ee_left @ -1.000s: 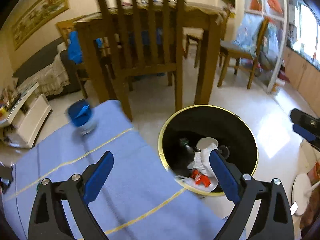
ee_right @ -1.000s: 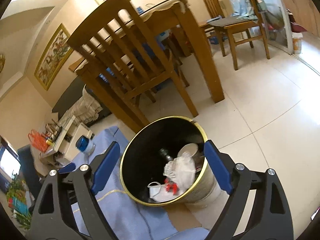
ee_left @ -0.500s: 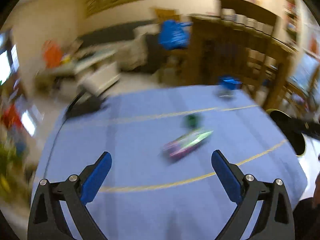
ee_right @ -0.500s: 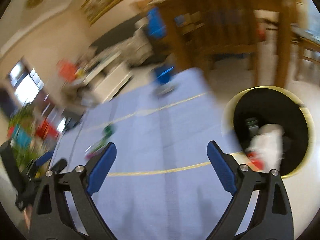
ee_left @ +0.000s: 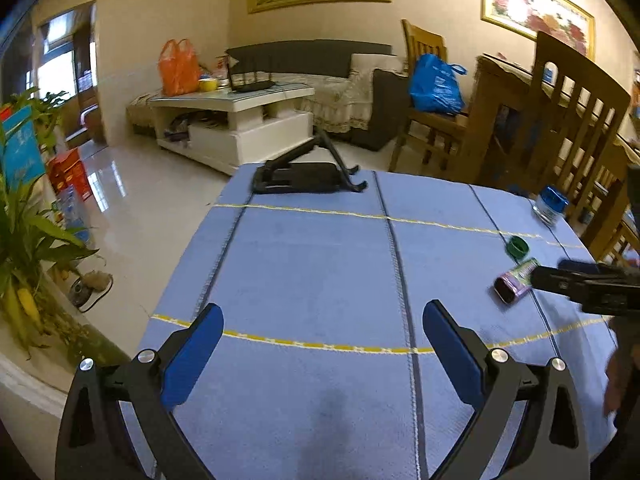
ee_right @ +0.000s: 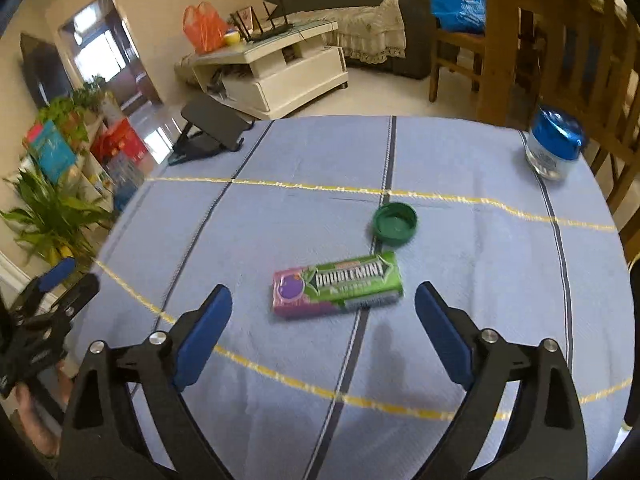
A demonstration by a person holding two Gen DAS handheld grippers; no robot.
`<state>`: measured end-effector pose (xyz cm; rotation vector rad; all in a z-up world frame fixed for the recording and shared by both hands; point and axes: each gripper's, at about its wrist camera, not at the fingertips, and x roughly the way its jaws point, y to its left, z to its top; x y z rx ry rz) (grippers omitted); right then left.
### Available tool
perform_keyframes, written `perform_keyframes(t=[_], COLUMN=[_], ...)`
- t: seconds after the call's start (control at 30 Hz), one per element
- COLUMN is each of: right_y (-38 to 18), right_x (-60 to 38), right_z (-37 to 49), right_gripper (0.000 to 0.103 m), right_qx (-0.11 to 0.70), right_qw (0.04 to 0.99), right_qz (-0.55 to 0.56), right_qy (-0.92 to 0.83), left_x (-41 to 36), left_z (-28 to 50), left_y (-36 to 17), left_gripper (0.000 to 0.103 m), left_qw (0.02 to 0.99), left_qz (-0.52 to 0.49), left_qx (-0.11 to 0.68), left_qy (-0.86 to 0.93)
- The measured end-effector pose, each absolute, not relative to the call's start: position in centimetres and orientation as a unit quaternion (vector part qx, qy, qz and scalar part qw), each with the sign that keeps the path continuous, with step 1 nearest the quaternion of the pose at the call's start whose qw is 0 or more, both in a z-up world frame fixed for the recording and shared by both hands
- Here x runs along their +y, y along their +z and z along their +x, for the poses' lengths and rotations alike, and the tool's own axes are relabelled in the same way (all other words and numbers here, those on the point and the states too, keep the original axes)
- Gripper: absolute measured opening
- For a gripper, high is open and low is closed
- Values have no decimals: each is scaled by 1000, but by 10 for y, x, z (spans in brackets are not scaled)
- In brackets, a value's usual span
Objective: Collect trash
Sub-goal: 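Return to the table and grasp the green Doublemint gum box with the right tool, then lift the gum box with the right tool while the left tool grasps the green bottle cap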
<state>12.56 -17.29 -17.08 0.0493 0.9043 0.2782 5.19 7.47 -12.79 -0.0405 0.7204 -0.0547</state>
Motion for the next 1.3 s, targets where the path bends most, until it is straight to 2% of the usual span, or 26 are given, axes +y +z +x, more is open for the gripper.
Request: perform_keyframes(t=[0.1,0.3,0.43,0.53,0.63,0.97,1.03,1.17,1.3], right_y=[-180,-192,-198,-192,-187,-207,-210,-211,-199], right_x=[-155,-145,-139,-152,-181,-166,-153,-150,-178], right_z=[135,146,147,143,145,152,151,148,136], right_gripper=[97,98,91,86,93,94,80,79,78], right_qx=[436,452,448,441,435,458,459,462,453], right_qw=[884,875,878,883,885,868,867,867,875], right_qz=[-30,-67,-109,-68,0,-31,-72,-77,-19], right_qy=[163,161,130,147,169,191,180,171,172], left_x=[78,82,80,78,75,71,70,64,46], left_z=[53,54,55,53,52,55,56,57,61], left_y=[-131,-131,-132,-131,-130,-136,-137,-138,-133], left_gripper=[96,96,96,96,96,96,96,96,96], left_qw=[935,936,935,937,938,934,934,932,932], left_qz=[-28,-37,-34,-29,-30,-23,-21,-16,-2], left_qx=[352,348,350,347,345,354,356,360,358], left_qy=[-36,-37,-34,-34,-34,-34,-32,-36,-51])
